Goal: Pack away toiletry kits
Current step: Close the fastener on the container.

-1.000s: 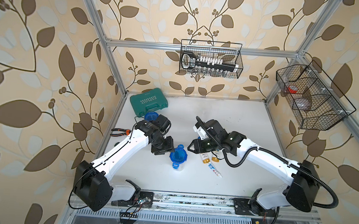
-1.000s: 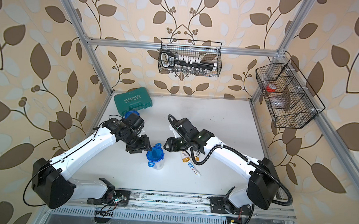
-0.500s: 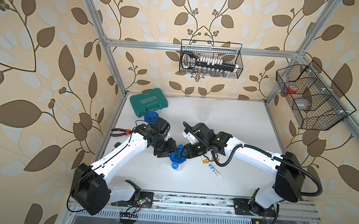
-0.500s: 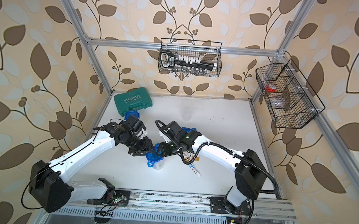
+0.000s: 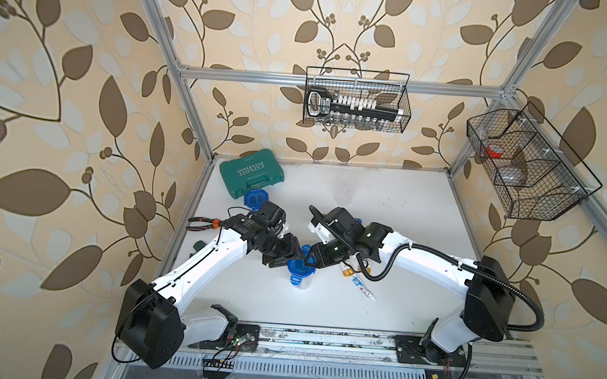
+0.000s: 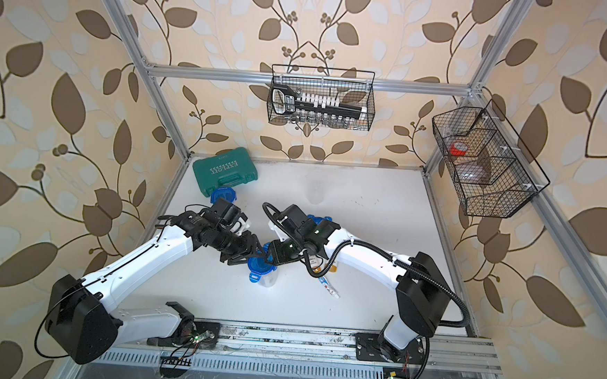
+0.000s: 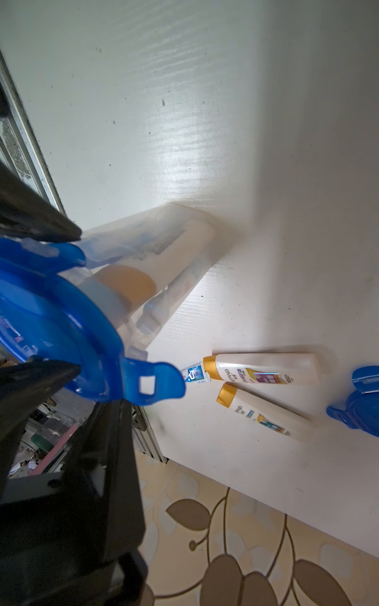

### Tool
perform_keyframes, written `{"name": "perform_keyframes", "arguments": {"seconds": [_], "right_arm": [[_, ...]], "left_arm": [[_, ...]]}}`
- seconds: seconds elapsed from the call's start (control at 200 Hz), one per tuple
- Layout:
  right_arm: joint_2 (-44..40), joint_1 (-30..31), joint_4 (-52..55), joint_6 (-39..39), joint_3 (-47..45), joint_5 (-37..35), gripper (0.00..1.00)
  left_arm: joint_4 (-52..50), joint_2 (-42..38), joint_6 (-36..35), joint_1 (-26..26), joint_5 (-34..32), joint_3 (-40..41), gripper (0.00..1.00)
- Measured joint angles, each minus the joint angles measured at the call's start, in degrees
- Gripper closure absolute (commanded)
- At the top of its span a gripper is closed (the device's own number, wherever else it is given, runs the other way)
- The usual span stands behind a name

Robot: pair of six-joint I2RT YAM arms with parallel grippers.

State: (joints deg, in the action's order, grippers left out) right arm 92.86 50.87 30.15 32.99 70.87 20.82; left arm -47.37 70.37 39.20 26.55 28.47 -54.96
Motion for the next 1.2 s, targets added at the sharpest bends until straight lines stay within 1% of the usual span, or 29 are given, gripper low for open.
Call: {"name": "perform_keyframes", "arguments": {"seconds": [0.035, 0.08, 0.155, 0.18, 0.22, 0.28, 0.37, 0.475, 0.6, 0.675, 0.8, 0.95, 1.065, 1.2], "right_arm": [[0.0, 0.0, 0.04, 0.0, 0.0, 0.09, 0.58], [0.0, 0.0, 0.13, 0.07, 0.02, 0.13, 0.55], [-0.02, -0.07, 0.7, 0.37, 0.09, -0.11, 0.39], [0.0, -0.17, 1.03, 0.81, 0.09, -0.26, 0.34], [-0.02, -0.39, 1.88, 0.61, 0.17, -0.7, 0.3], [-0.17, -0.81, 3.23, 0.63, 0.39, -1.42, 0.27], [-0.68, -2.14, 5.2, 0.42, 0.94, -2.4, 0.28], [-1.42, -4.96, 7.04, 0.39, 2.89, -2.93, 0.3], [-0.33, -8.04, 8.24, -0.92, 8.98, -3.1, 0.32], [3.04, -8.68, 8.79, -2.43, 14.91, -3.19, 0.33], [10.78, -8.31, 8.92, -4.57, 22.86, -2.34, 0.35], [18.18, -7.17, 9.99, -6.03, 25.86, -1.75, 0.38], [20.76, -6.27, 11.21, -6.45, 25.9, -1.81, 0.4], [21.0, -5.86, 11.58, -6.75, 25.9, -2.23, 0.43]], "left_arm": [[-0.59, 0.13, -0.28, 0.02, -0.46, -0.11, 0.19], [-1.79, 0.31, -1.22, -0.07, -1.16, -0.52, 0.12], [-4.81, 0.48, -2.64, -0.55, -2.8, -2.19, 0.04], [-5.95, 0.48, -3.19, -0.79, -3.43, -2.99, 0.02], [-8.07, 0.5, -4.57, -0.76, -4.44, -4.85, 0.01], [-10.56, 0.5, -6.05, -0.79, -5.46, -7.78, 0.01], [-13.44, 0.2, -8.92, -0.79, -6.43, -11.23, 0.02], [-16.46, -2.12, -12.2, -0.7, -6.4, -11.87, 0.02], [-19.76, -8.28, -14.34, 0.24, -6.45, -9.79, 0.01], [-21.97, -12.07, -14.47, 1.29, -6.4, -7.98, 0.01], [-23.17, -15.04, -12.48, 4.39, -6.43, -5.95, 0.01], [-20.79, -14.27, -7.63, 9.9, -7.02, -4.0, 0.01], [-17.92, -11.8, -4.31, 13.88, -8.57, -3.56, 0.01], [-15.08, -8.26, -2.25, 15.5, -11.15, -3.52, 0.01]]}}
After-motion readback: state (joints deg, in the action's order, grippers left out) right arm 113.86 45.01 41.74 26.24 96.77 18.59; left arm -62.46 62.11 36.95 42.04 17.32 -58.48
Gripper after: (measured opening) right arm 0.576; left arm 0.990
